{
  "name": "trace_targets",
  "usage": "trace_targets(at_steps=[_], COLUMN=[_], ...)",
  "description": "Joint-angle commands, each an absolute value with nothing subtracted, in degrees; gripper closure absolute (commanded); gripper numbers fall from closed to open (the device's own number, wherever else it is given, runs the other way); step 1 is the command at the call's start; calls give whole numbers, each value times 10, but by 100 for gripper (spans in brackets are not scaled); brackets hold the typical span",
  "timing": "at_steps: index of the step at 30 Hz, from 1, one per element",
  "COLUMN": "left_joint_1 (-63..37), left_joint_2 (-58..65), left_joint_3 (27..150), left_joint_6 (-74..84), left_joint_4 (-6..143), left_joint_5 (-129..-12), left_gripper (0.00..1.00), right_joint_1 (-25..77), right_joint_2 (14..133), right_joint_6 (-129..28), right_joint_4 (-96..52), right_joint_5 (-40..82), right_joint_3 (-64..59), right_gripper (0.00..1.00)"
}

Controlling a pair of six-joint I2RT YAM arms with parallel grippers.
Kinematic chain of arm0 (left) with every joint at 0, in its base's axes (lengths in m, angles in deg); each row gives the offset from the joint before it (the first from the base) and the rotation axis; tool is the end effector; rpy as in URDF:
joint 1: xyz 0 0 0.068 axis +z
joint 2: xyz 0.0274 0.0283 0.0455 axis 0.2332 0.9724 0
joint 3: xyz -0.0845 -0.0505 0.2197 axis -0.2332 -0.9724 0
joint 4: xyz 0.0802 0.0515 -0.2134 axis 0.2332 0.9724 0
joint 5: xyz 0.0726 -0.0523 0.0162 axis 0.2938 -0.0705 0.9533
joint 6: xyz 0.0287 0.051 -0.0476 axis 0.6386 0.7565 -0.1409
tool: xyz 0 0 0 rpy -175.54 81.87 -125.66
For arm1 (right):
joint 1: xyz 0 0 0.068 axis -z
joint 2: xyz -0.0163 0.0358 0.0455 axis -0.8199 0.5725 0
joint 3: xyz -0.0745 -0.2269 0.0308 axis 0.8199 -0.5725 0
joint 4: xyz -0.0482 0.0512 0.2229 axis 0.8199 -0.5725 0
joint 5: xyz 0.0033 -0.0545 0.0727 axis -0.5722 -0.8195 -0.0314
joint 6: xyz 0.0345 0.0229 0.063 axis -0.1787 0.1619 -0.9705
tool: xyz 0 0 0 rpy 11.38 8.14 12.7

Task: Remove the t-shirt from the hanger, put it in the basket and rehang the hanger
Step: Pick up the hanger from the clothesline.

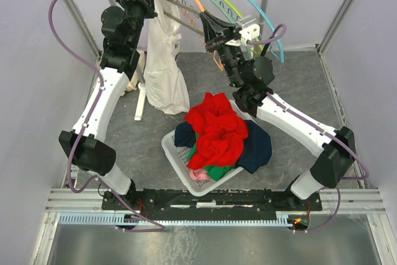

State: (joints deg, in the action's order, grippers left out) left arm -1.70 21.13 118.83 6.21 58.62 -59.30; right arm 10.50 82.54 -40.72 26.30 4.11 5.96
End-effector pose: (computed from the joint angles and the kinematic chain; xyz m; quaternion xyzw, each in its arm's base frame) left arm 0.3524 -0.0923 0.4881 0.0041 0.5631 -0.1668 0.8094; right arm 0.2521 0.2333 0.4726 -0.0931 0.4058 0.2922 0.8609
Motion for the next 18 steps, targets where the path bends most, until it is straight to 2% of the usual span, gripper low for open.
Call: trace_targets(at_steps=[1,18], left_joint_1=[-16,-17], left_joint_2=[204,274], left_joint_3=[1228,1298], left_joint_6=[71,87], left_joint_4=[557,623], left_joint_5=[-591,-528], left_gripper=[97,97], right_joint_1=[102,102], right_joint_2=[790,729], right_joint_6=[-389,-383], right_joint_4=[368,362], right_joint_5=[38,50], right_joint_3=[37,-14], right_gripper=[98,98])
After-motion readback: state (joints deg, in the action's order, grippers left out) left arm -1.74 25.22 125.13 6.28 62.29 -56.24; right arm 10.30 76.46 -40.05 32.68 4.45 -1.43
